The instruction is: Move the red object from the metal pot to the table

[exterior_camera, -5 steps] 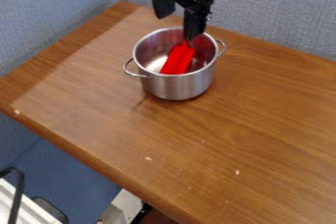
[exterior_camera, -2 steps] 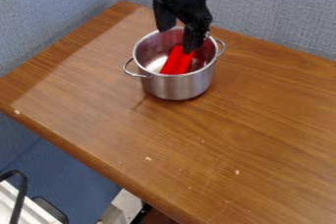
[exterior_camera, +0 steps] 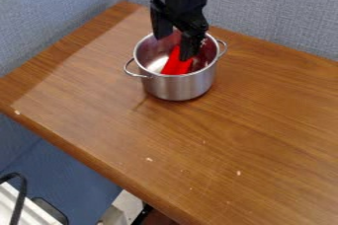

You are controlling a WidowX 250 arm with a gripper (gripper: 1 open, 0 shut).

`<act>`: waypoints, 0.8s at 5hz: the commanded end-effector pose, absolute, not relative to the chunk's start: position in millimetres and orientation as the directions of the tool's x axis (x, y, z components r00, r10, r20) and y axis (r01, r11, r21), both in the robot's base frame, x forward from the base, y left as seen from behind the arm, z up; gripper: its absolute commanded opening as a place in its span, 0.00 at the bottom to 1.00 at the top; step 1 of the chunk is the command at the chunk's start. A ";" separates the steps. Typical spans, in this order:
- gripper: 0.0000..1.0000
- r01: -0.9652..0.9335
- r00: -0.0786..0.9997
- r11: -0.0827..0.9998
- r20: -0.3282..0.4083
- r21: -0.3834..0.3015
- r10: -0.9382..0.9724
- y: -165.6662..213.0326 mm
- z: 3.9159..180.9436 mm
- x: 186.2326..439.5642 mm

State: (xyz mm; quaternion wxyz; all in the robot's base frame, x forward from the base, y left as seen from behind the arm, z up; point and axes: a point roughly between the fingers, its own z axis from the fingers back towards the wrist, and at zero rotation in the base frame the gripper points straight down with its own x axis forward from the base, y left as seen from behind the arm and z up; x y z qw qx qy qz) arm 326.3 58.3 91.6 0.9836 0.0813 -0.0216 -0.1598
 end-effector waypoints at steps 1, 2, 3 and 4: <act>1.00 0.296 0.951 0.939 0.041 0.173 -0.307 64.4 97.4 327.2; 1.00 0.295 0.952 0.941 0.036 0.165 -0.305 65.0 94.6 326.8; 1.00 0.294 0.952 0.942 0.034 0.159 -0.303 65.3 91.7 326.8; 1.00 0.293 0.953 0.944 0.031 0.154 -0.301 65.8 89.1 326.8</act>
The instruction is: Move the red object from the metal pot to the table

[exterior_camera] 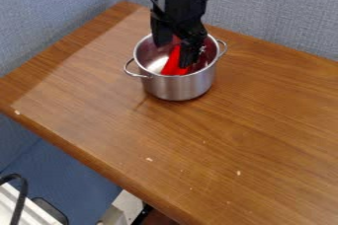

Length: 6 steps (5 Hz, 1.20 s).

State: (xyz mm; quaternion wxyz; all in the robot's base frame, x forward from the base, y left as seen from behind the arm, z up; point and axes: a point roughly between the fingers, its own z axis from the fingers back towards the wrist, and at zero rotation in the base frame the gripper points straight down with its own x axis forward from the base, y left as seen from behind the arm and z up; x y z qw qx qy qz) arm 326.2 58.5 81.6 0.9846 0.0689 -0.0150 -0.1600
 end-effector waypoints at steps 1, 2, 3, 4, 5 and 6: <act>1.00 0.292 0.954 0.944 0.024 0.152 -0.299 66.4 86.0 327.1; 1.00 0.292 0.955 0.945 0.018 0.150 -0.298 67.0 82.7 327.4; 1.00 0.292 0.955 0.945 0.012 0.149 -0.297 67.5 80.4 327.9; 1.00 0.292 0.955 0.945 0.008 0.148 -0.296 67.9 78.4 328.4; 1.00 0.290 0.956 0.946 0.004 0.147 -0.294 68.4 76.5 329.1; 0.00 0.290 0.956 0.946 0.003 0.146 -0.294 68.2 74.6 330.2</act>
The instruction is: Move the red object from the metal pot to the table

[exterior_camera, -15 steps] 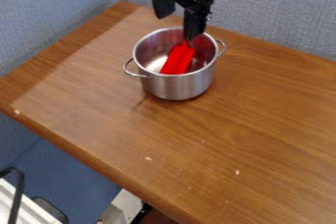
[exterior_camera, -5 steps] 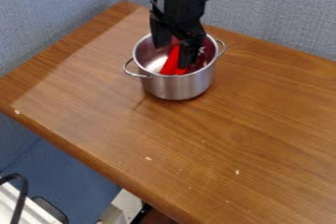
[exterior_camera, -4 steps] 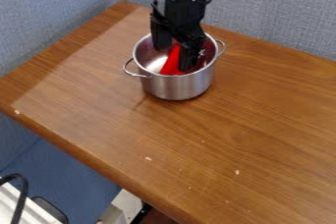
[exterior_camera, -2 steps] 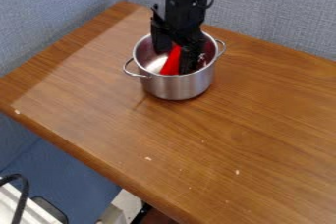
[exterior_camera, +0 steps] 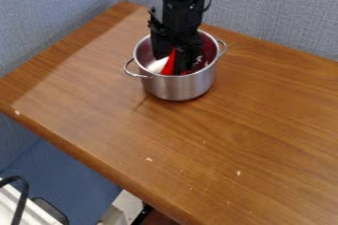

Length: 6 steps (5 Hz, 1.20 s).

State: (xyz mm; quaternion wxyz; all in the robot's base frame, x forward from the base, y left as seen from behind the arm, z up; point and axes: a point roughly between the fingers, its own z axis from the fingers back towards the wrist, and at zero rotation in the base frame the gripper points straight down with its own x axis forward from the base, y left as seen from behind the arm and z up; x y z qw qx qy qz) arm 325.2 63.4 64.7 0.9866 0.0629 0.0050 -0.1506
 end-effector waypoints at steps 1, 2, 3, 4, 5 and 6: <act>1.00 0.287 0.957 0.947 0.009 0.141 -0.291 67.5 77.9 330.7; 1.00 0.285 0.957 0.949 0.011 0.133 -0.289 66.9 80.5 330.9; 0.00 0.284 0.958 0.950 0.012 0.132 -0.288 66.7 78.9 332.0; 1.00 0.280 0.958 0.952 0.018 0.126 -0.285 66.1 82.2 332.3; 1.00 0.277 0.959 0.954 0.018 0.118 -0.281 65.6 84.6 332.2; 0.00 0.276 0.960 0.954 0.016 0.117 -0.280 65.7 82.8 333.1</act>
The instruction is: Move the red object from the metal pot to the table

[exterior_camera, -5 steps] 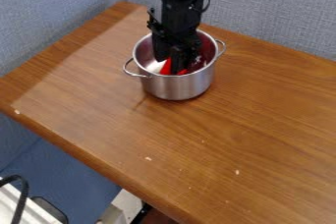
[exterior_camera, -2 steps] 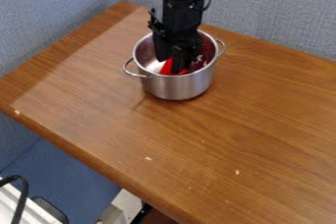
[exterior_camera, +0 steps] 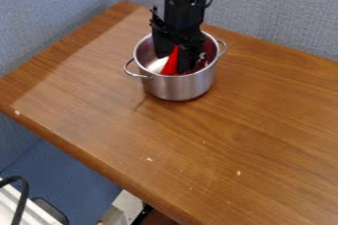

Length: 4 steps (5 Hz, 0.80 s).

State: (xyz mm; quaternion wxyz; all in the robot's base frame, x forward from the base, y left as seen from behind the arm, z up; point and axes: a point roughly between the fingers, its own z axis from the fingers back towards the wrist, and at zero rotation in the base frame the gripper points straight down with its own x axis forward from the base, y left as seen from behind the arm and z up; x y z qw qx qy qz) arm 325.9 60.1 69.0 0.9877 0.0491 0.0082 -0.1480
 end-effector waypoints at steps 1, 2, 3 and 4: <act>1.00 0.272 0.961 0.956 0.017 0.113 -0.276 65.5 83.8 333.6; 1.00 0.269 0.962 0.958 0.012 0.104 -0.272 65.0 84.5 333.5; 1.00 0.269 0.962 0.958 0.009 0.103 -0.272 65.0 83.2 334.0; 1.00 0.270 0.962 0.958 0.005 0.101 -0.272 65.0 82.1 334.5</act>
